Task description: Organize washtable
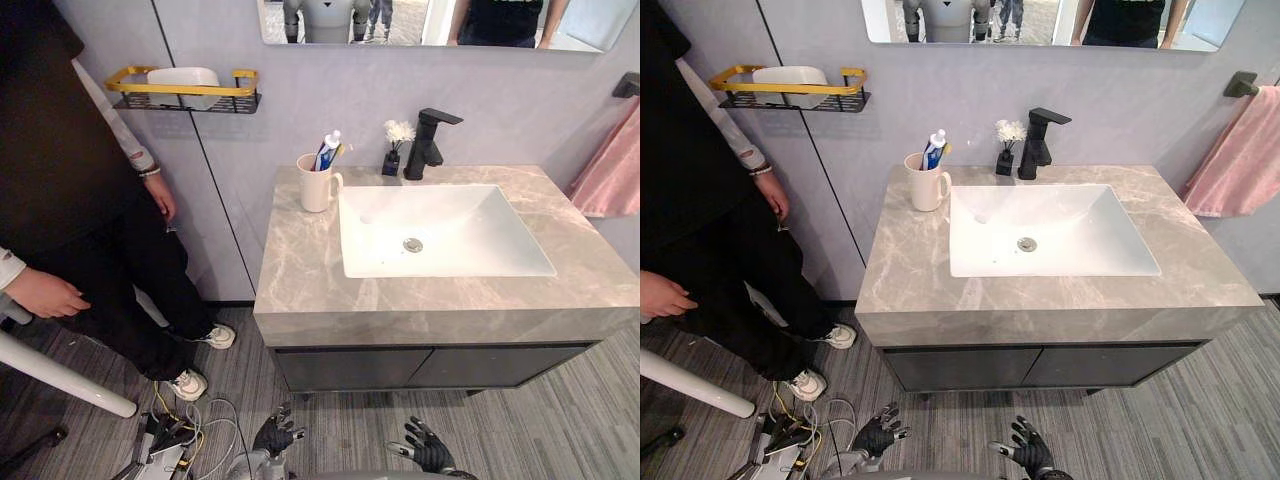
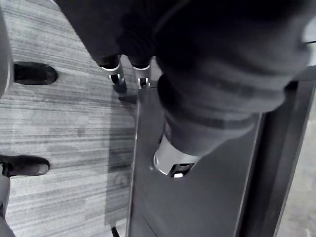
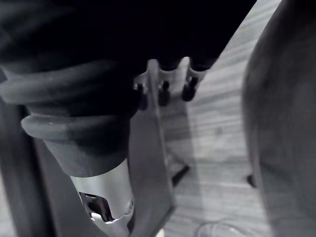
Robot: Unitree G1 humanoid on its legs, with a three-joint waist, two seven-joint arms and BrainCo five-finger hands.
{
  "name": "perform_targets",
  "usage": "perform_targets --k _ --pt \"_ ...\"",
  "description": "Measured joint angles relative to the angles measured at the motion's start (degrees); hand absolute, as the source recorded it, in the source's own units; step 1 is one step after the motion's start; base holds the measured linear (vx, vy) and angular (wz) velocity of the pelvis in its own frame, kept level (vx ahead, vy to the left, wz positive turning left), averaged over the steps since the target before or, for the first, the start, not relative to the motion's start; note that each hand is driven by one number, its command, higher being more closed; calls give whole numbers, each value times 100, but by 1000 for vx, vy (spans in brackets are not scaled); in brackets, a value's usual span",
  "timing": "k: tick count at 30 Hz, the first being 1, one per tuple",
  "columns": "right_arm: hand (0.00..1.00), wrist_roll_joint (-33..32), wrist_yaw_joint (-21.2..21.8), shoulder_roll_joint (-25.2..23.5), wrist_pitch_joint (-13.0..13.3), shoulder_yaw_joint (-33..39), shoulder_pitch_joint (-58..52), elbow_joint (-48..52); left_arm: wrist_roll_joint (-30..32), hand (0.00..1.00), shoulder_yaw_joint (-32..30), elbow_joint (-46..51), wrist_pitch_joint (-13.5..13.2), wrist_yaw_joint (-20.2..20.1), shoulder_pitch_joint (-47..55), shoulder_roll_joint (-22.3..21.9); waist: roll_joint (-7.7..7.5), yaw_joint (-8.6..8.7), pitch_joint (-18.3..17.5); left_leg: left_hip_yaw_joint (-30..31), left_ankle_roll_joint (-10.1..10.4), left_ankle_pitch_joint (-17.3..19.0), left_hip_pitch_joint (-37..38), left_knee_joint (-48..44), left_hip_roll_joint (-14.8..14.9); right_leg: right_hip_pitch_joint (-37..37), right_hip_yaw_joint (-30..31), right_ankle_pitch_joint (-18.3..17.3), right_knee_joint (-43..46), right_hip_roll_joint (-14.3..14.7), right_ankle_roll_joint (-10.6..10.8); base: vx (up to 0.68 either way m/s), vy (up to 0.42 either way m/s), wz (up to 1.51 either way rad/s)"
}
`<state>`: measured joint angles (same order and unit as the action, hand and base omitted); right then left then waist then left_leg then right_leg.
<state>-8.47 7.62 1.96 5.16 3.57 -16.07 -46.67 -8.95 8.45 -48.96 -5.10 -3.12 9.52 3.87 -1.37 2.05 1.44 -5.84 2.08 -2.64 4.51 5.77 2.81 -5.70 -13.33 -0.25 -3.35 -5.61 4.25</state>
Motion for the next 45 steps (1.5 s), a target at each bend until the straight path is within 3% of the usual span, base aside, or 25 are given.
perform_targets --k 6,10,11,12,14,15,16,17,20,22,23,26,29,32,34,35,36,37,39,41,42,43,44,45 --pt "0 -4 -115 64 94 647 309 -800 530 0 -413 -811 -160 119 -333 35 -5 15 20 -483 52 99 -45 10 70 321 487 15 37 67 14 -23 5 -46" --pt "0 -45 -397 68 47 892 557 -1159 769 0 -1129 -1350 -16 216 -465 119 -55 23 88 -1453 76 195 -129 -27 157 960 1429 268 135 202 -11 7 24 -128" --pt "0 0 -400 68 41 901 605 -1134 839 0 -1256 -1407 60 214 -470 149 -70 106 122 -1769 73 207 -198 -33 193 1191 1537 365 159 250 -14 4 8 -100" --pt "0 50 -399 70 15 899 627 -1120 878 0 -1299 -1392 83 214 -473 171 -68 142 143 -1917 64 209 -243 -42 224 1332 1433 412 203 251 -30 -16 -29 -113" --pt "0 331 -383 94 -58 895 750 -1087 1026 0 -1469 -1388 153 213 -533 186 -26 192 296 -2412 86 293 -321 -231 436 1726 -293 -192 1026 -68 -549 17 -65 -118" --pt "0 472 -396 114 -68 867 739 -1097 1032 0 -1562 -1356 165 205 -525 178 -59 181 309 -2687 183 442 -234 -441 557 1788 -1287 -260 1683 -429 -807 78 -52 -115" --pt "0 479 -402 95 -65 846 720 -1105 1030 0 -1629 -1325 165 202 -523 182 -137 150 321 -2836 237 572 -161 -625 544 1764 -1542 -109 1869 -574 -636 106 -69 -147" --pt "0 587 -394 126 -60 728 723 -1109 1028 0 -1728 -1326 174 203 -574 171 -177 103 354 -3122 272 717 -79 -881 648 1730 -1707 -119 1925 -498 -565 43 -125 -134" --pt "0 801 -378 362 -74 532 890 -1139 903 0 -1637 -1100 160 180 -737 -134 68 171 414 -3659 282 808 125 -770 669 1479 -1405 223 944 -61 -561 -42 -68 -106" --pt "0 982 -380 390 -141 407 979 -1183 855 0 -1553 -999 106 143 -832 -155 72 169 429 -3923 305 857 169 -816 692 1320 -1167 569 316 189 -570 -117 -13 -79" --pt "0 1114 -377 385 -141 262 988 -1163 853 0 -1551 -973 90 148 -854 -139 2 159 446 -4064 366 911 207 -878 703 1160 -1043 762 -138 299 -557 -137 4 -67" --pt "0 1349 -374 383 -119 131 938 -1021 825 0 -1549 -967 104 201 -851 -162 -50 167 484 -4330 413 966 333 -966 745 1114 -837 815 -270 373 -553 -93 52 -47" --pt "0 1363 -375 405 -119 144 938 -1029 735 0 -1546 -1013 120 202 -842 -193 1 174 505 -4503 506 1003 548 -1021 811 1042 -629 865 -269 442 -580 -42 101 -33" --pt "0 1220 -389 412 -154 202 946 -1036 737 0 -1552 -1033 123 202 -845 -200 27 171 533 -4576 472 1031 609 -1495 957 979 -347 755 -238 484 -582 -35 97 -44" --pt "0 1289 -387 442 -150 53 971 -1012 737 0 -1636 -1034 123 202 -825 -215 -23 149 599 -4133 304 1128 408 -2544 1279 1011 -72 672 27 501 -642 -22 40 -71" --pt "0 1482 -398 529 -110 -129 974 -881 732 0 -1790 -1090 104 214 -771 -221 4 61 717 -3183 45 1354 66 -3336 1383 1061 279 497 367 481 -708 -34 153 -150" --pt "0 1890 -399 639 -52 -255 1087 -851 711 0 -1930 -1139 76 260 -800 -230 14 -41 797 -1928 7 1710 -173 -3385 913 1172 816 407 577 521 -649 -36 158 -182" --pt "0 2051 -401 659 -53 -332 1183 -867 690 0 -2033 -1172 76 302 -799 -216 30 -94 825 -1421 -57 1821 -277 -3384 660 1209 1156 408 628 585 -649 -56 125 -233" --pt "0 2489 -377 751 14 -665 1339 -944 542 0 -2319 -1247 67 436 -658 -166 67 -213 856 317 -112 1932 -776 -3426 -68 1308 2393 398 667 883 -635 -85 101 -262" --pt "0 2631 -371 837 62 -954 1515 -1071 448 0 -2523 -1219 33 465 -623 -97 85 -281 848 1660 -76 1975 -1106 -3276 -437 1442 3101 373 423 1135 -617 -174 159 -282" --pt "0 2735 -338 998 79 -1116 1687 -1149 436 0 -2670 -1278 20 469 -540 -245 595 -455 793 2524 -27 2102 -1218 -2897 -34 1639 3285 203 1033 1827 -627 -202 140 -293" --pt "0 2701 -339 951 82 -1108 1823 -1165 412 0 -2748 -1347 18 469 -516 -170 546 -519 893 2191 -67 2277 -1221 -3205 25 2033 3212 14 2408 1991 -856 -132 93 -247" --pt "0 2735 -329 879 83 -1187 1793 -1168 348 0 -2835 -1371 32 479 -399 -120 313 -379 898 2060 -69 2422 -1178 -3346 -158 1989 3247 -791 3321 1922 -710 30 96 -162" --pt "0 2850 -268 768 26 -1077 1799 -1433 271 0 -2935 -1358 45 469 -305 -44 96 -275 830 1726 51 2648 -1226 -3786 -207 1774 3670 -1408 3053 1881 -452 58 126 -161"
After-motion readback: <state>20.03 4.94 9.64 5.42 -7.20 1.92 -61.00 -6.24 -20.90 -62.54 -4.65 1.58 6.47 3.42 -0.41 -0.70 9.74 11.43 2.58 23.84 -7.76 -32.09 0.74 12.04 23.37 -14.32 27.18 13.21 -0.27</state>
